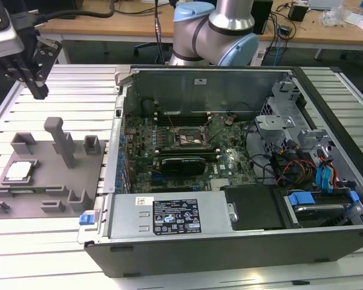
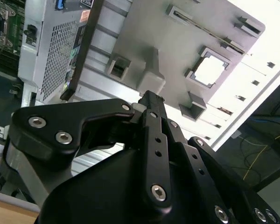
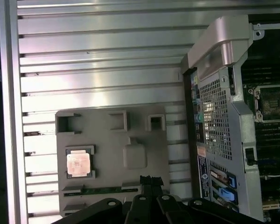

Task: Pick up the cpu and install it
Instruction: 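Reach for the cpu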

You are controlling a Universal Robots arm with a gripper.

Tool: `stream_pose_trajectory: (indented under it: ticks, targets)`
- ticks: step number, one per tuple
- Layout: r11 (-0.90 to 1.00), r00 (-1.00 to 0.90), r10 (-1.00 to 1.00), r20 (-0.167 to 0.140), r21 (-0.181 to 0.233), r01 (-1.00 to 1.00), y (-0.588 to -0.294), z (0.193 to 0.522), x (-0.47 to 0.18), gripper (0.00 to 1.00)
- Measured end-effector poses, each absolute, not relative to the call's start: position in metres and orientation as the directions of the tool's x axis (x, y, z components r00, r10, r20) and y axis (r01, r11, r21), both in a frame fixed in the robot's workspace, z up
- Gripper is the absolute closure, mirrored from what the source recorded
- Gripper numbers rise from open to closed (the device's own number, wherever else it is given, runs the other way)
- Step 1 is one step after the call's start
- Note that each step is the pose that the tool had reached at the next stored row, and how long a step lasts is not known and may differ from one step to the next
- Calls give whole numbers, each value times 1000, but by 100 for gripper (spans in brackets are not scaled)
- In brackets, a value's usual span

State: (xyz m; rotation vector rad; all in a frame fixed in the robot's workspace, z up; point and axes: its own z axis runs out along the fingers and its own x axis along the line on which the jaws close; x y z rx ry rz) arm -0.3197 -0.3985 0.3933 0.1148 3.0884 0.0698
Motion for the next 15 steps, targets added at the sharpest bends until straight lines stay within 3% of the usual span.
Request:
stream_pose_trajectory:
  ticks: [15]
  targets:
    - [996,-995,75,-58,48,73,-398,388,-363,89]
